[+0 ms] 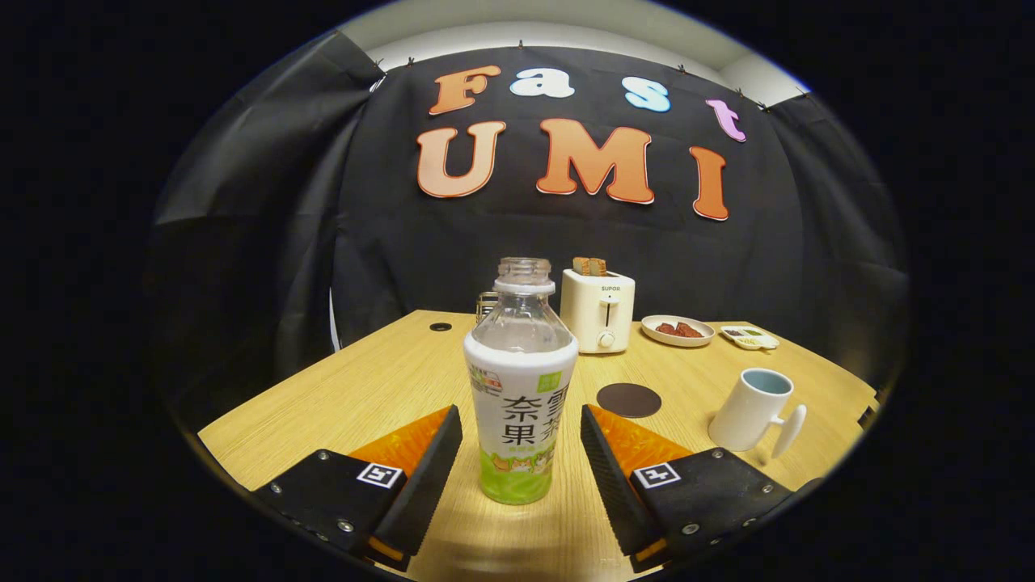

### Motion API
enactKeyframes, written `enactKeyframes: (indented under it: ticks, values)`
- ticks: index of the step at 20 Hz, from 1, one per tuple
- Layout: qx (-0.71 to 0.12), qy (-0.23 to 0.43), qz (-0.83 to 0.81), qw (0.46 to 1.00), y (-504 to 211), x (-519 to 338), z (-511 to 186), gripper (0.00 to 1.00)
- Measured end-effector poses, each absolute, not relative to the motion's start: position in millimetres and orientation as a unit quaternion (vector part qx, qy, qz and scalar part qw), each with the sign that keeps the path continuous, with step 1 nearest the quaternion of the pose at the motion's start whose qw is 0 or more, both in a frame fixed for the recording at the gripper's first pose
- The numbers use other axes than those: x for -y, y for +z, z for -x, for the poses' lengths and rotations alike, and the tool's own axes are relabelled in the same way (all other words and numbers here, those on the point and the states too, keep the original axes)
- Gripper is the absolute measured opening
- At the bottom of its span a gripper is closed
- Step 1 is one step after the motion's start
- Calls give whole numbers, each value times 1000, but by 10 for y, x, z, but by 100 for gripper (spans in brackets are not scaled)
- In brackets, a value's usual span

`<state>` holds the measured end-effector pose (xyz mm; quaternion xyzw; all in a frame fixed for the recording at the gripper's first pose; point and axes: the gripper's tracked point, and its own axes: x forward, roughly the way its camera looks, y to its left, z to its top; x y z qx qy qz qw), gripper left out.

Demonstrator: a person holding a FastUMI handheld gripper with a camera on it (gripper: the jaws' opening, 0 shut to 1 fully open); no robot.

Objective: Take the bottle from table, then pour the juice into the cup, finally place the bottle on the coaster

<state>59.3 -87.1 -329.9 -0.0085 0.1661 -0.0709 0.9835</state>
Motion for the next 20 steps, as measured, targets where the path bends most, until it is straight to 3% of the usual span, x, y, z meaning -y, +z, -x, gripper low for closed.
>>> enactKeyframes:
  ticks: [3,7,10,20]
  values:
    - [-157,-73,-9,985,-3329,874,-676,86]
    - [-146,-62,-24,987,-3340,847,-758,66]
    - [-147,-53,-21,987,-3345,836,-760,61]
    - [-174,-33,-110,978,-3335,861,-835,58]
